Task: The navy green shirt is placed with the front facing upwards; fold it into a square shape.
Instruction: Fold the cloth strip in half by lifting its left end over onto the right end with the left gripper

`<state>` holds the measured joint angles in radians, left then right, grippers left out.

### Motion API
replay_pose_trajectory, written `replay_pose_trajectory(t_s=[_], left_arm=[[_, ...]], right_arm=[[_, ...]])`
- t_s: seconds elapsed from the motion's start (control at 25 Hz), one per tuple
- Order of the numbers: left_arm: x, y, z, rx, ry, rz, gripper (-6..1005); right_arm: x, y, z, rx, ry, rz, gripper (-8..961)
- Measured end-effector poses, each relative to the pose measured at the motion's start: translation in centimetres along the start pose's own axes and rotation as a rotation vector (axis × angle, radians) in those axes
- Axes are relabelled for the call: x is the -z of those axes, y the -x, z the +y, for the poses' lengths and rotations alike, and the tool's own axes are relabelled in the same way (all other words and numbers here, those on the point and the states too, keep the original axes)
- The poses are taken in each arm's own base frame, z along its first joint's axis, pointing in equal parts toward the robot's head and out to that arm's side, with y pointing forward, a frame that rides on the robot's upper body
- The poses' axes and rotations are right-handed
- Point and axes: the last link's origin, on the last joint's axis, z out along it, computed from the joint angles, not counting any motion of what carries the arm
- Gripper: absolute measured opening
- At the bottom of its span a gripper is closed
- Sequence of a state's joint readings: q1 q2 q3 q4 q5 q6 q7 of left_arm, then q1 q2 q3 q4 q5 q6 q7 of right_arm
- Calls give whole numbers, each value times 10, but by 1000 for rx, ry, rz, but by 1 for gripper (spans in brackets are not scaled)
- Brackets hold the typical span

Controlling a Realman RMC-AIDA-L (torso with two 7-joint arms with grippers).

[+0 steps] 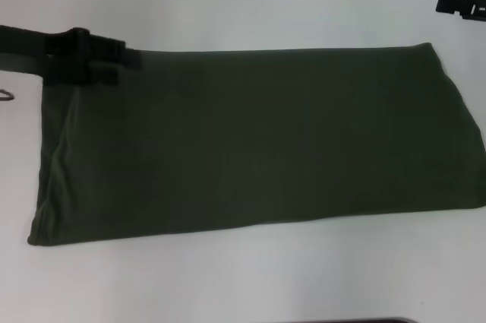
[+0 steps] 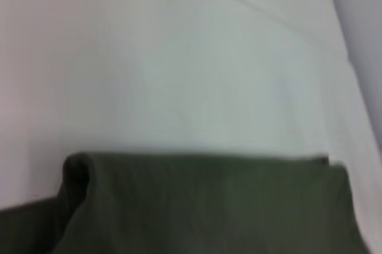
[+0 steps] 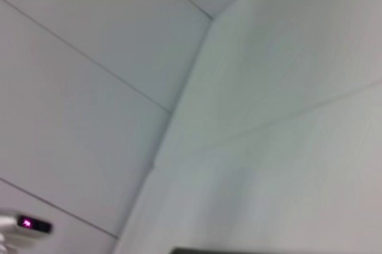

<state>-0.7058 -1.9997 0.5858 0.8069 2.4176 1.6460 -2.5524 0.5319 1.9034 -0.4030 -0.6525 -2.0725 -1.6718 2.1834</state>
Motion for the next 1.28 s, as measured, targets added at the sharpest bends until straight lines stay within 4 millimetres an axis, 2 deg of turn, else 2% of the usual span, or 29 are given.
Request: replay_pose_trajectory(t_s=[0.2,0.52,0.64,0.76,0.96,1.28], left_arm=[[-17,1,-7,78,21,73,608],[-20,8,-23,125,-12,101,600],[-23,4,-27,129,-36,133,600],[-36,-4,-30,128,-79,161,601],[-48,-9,-33,106,-142,166,601],[-42,-16,-41,120,-190,207,601]], right_arm=[[4,3,-1,-21,-2,-35,760],[7,1,-7,-90,-44,-4,759],[4,-7,-13,-115,-69,-7,759],[1,-14,-17,-134,-80,-2,759],[0,-16,-17,-143,-76,-1,760],[2,-15,-18,-145,-78,-5,760]])
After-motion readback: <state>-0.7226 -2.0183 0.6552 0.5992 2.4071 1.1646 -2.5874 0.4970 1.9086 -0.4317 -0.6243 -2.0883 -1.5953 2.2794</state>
